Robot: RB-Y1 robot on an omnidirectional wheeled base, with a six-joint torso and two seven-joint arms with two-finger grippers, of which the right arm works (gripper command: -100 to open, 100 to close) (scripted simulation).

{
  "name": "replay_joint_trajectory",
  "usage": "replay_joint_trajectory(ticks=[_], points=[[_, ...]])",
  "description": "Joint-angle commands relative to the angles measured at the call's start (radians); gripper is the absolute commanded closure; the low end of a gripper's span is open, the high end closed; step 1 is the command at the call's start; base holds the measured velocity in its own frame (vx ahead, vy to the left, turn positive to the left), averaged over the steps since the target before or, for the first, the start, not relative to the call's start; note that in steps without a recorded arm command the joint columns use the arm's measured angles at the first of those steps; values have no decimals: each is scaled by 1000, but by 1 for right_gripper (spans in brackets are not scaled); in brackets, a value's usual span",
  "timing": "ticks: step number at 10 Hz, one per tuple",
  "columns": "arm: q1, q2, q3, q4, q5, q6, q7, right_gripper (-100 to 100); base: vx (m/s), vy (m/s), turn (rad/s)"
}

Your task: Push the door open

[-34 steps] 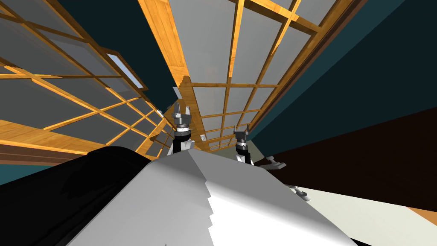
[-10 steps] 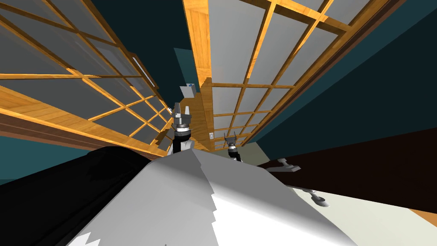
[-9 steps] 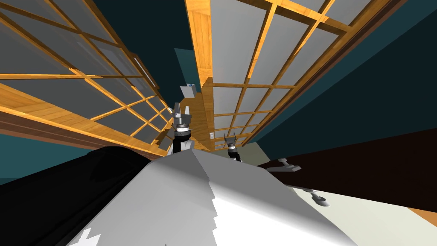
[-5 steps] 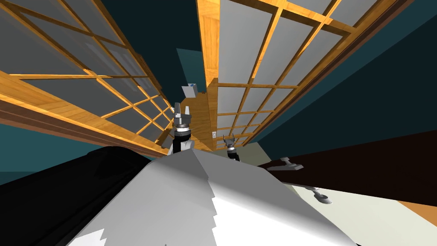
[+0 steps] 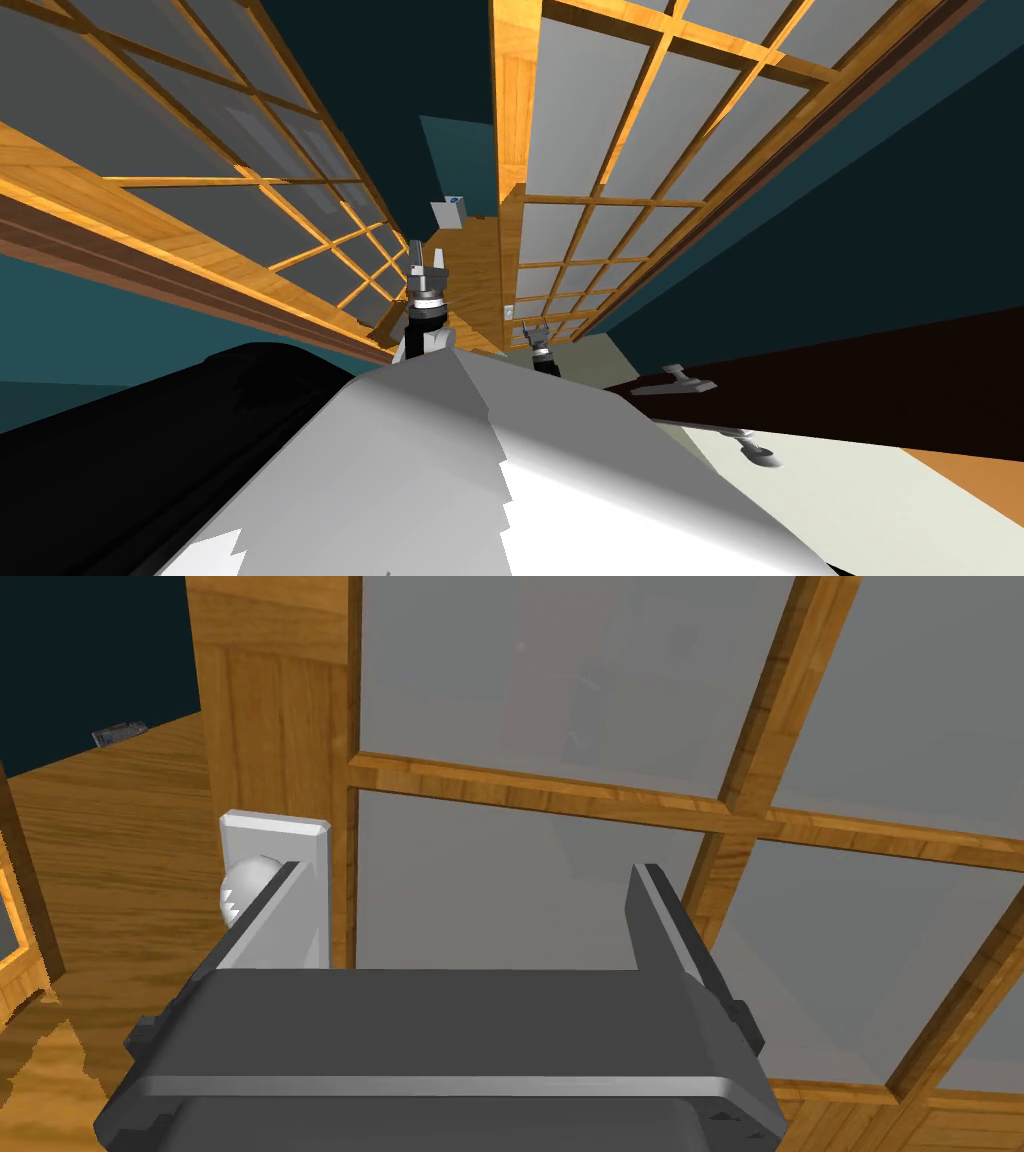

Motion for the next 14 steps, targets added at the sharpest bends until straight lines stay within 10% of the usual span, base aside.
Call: replay_joint_trajectory(ticks=[1, 14], points=[[-11, -2, 18, 29, -20, -6, -24, -100, -68, 68, 30], [-89, -26, 142, 244, -150, -63, -194, -100, -60, 53, 28]])
